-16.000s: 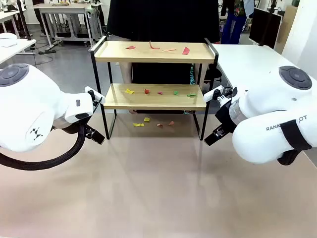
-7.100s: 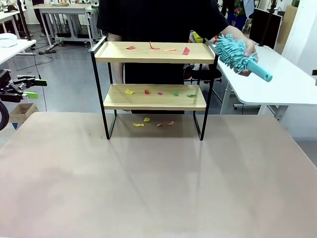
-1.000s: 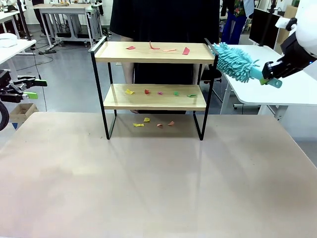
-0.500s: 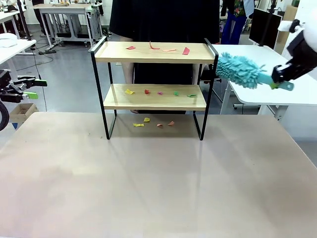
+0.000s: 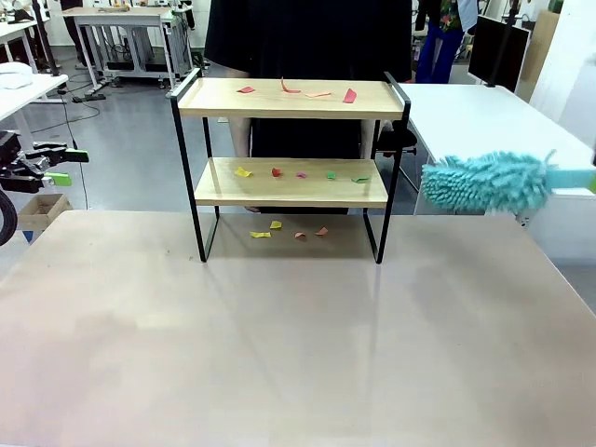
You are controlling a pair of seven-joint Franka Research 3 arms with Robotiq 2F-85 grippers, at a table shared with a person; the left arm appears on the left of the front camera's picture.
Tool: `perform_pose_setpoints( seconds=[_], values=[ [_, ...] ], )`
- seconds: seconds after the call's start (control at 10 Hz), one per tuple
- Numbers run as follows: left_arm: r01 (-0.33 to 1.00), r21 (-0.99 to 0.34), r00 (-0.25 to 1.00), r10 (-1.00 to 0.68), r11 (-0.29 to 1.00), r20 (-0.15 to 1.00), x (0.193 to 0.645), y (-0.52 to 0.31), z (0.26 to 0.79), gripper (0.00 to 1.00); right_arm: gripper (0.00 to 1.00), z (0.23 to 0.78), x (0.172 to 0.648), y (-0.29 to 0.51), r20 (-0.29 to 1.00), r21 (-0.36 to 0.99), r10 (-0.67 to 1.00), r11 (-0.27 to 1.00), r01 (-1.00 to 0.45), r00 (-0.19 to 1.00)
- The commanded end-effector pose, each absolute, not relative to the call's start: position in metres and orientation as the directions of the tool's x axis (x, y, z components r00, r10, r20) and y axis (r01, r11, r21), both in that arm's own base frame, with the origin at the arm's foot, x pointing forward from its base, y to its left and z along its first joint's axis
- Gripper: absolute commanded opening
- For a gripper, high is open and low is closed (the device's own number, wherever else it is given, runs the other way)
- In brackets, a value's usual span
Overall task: Clean the shelf.
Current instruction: Clean the specific section of the Shelf indicated by the human with the Duster.
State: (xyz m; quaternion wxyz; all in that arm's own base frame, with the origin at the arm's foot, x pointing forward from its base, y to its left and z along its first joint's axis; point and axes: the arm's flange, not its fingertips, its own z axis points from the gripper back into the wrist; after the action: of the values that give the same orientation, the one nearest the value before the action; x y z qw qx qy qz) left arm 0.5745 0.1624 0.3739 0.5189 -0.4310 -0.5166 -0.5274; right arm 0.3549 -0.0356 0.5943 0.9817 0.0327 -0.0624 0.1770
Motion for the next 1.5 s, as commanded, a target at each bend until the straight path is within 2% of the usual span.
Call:
perform_pose_setpoints(
  seconds=[0.0,0.3,0.6,1.4],
  values=[
    [0.992,0.106,-0.099,-0.110,0.062,0.989,0.573,0.163,0.375,1.00,0.14,0.605,0.328,-0.044,-0.007,0.141,0.474,0.872,-0.469,0.880],
    [0.992,0.106,-0.099,-0.110,0.062,0.989,0.573,0.163,0.375,1.00,0.14,0.586,0.279,-0.024,-0.077,0.327,0.685,0.704,-0.631,0.724],
    [0.992,0.106,-0.099,-0.110,0.062,0.989,0.573,0.163,0.375,1.00,0.14,0.567,0.266,0.001,-0.087,0.407,0.784,0.591,-0.696,0.615],
    [0.992,0.106,-0.099,-0.110,0.062,0.989,0.573,0.163,0.375,1.00,0.14,0.564,0.266,0.006,-0.104,0.396,0.773,0.610,-0.687,0.626]
  ],
)
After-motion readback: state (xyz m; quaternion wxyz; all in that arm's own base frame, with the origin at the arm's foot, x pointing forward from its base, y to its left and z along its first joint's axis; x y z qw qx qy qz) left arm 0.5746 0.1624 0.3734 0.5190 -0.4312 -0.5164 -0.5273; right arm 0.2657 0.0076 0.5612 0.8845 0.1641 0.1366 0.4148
